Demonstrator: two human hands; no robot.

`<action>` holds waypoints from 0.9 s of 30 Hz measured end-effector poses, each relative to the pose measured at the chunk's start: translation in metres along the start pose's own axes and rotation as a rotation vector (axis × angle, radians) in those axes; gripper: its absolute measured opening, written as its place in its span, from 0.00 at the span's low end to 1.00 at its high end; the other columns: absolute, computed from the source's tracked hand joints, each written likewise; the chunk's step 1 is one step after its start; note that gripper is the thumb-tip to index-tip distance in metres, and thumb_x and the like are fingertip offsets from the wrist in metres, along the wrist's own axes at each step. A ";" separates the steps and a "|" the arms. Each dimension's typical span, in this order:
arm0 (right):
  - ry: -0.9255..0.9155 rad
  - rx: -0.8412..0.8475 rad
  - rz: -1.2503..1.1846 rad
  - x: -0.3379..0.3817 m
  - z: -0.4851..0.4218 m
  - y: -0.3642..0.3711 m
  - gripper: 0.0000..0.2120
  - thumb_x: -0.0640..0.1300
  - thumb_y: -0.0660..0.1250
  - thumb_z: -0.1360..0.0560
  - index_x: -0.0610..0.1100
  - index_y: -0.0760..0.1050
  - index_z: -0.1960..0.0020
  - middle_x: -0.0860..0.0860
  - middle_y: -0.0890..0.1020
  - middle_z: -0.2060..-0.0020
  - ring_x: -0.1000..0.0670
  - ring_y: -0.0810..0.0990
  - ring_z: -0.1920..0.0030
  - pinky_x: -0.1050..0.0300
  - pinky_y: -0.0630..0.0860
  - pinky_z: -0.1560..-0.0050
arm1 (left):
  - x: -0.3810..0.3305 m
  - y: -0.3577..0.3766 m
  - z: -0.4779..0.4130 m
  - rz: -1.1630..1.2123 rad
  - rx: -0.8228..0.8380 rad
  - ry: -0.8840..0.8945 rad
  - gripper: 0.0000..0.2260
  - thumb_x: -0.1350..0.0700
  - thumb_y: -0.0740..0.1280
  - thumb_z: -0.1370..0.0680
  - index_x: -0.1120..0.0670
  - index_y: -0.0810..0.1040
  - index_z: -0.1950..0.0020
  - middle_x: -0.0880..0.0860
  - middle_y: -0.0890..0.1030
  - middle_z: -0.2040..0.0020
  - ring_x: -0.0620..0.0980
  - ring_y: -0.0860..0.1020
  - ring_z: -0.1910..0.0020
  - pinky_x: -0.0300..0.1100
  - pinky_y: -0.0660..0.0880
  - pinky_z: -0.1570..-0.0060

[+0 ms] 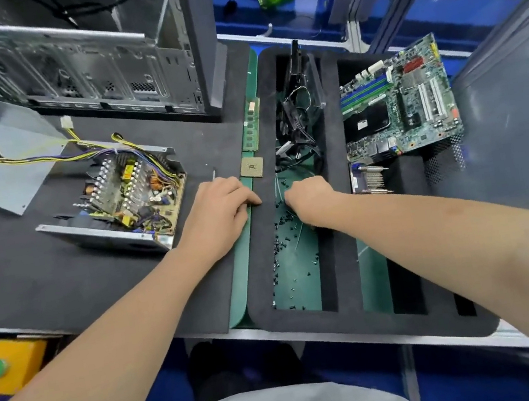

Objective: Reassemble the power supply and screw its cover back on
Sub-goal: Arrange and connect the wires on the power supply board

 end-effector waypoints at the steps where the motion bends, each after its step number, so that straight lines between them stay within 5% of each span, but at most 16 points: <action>1: 0.001 0.004 0.008 0.000 0.000 0.001 0.11 0.34 0.64 0.25 0.45 0.77 0.46 0.49 0.79 0.56 0.44 0.78 0.61 0.56 0.61 0.73 | 0.000 -0.001 0.000 0.004 0.000 -0.002 0.11 0.65 0.69 0.23 0.51 0.85 0.47 0.49 0.82 0.50 0.55 0.79 0.49 0.49 0.68 0.44; 4: 0.001 0.026 0.025 -0.002 0.000 0.000 0.12 0.32 0.62 0.25 0.44 0.77 0.47 0.50 0.75 0.63 0.47 0.72 0.68 0.56 0.61 0.73 | -0.002 -0.003 0.000 0.013 -0.006 0.001 0.11 0.65 0.69 0.23 0.52 0.85 0.47 0.50 0.82 0.50 0.56 0.79 0.48 0.50 0.68 0.44; 7: -0.024 0.040 0.059 -0.004 0.004 -0.001 0.12 0.33 0.63 0.24 0.44 0.78 0.44 0.48 0.82 0.52 0.43 0.81 0.55 0.55 0.62 0.73 | -0.004 -0.004 0.000 0.021 -0.007 0.002 0.11 0.66 0.69 0.23 0.52 0.85 0.47 0.50 0.82 0.50 0.56 0.79 0.48 0.51 0.69 0.43; 10: 0.017 0.049 -0.068 -0.007 0.006 -0.012 0.05 0.35 0.68 0.23 0.42 0.74 0.54 0.47 0.76 0.58 0.42 0.78 0.59 0.52 0.73 0.65 | -0.003 -0.004 -0.001 0.021 -0.010 0.001 0.12 0.66 0.69 0.23 0.51 0.85 0.47 0.49 0.82 0.50 0.55 0.79 0.49 0.51 0.69 0.43; 13: 0.086 0.016 -0.458 -0.023 0.014 -0.033 0.08 0.44 0.74 0.25 0.40 0.78 0.56 0.46 0.80 0.62 0.44 0.81 0.63 0.53 0.79 0.60 | -0.002 -0.002 -0.001 0.011 -0.031 0.004 0.12 0.66 0.69 0.23 0.50 0.85 0.48 0.48 0.81 0.51 0.54 0.78 0.49 0.49 0.69 0.44; 15: 0.115 -0.054 -0.852 -0.035 0.027 -0.044 0.06 0.42 0.73 0.26 0.39 0.83 0.57 0.45 0.86 0.65 0.47 0.83 0.66 0.54 0.83 0.62 | -0.001 -0.002 -0.002 0.018 -0.029 0.000 0.12 0.64 0.68 0.23 0.49 0.85 0.47 0.46 0.81 0.51 0.52 0.78 0.49 0.47 0.67 0.43; 20: -0.045 -0.263 -1.767 -0.034 0.072 -0.062 0.06 0.37 0.72 0.21 0.34 0.83 0.54 0.44 0.84 0.64 0.50 0.79 0.68 0.59 0.75 0.68 | -0.006 -0.015 -0.009 0.199 0.036 -0.143 0.11 0.59 0.69 0.22 0.46 0.85 0.44 0.43 0.83 0.50 0.44 0.80 0.48 0.47 0.74 0.40; 27: -0.282 -0.209 -2.497 0.004 0.106 -0.078 0.09 0.41 0.69 0.20 0.45 0.85 0.58 0.51 0.79 0.65 0.55 0.72 0.70 0.62 0.71 0.68 | -0.039 -0.078 -0.013 0.582 -0.282 -0.218 0.10 0.58 0.72 0.22 0.46 0.84 0.43 0.43 0.86 0.52 0.45 0.84 0.49 0.33 0.76 0.47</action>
Point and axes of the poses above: each hand's wrist, its own z-axis away from the middle knuckle, its own y-axis out of the palm, x = y × z, the point moved 3 cm from there along -z, towards the middle knuckle
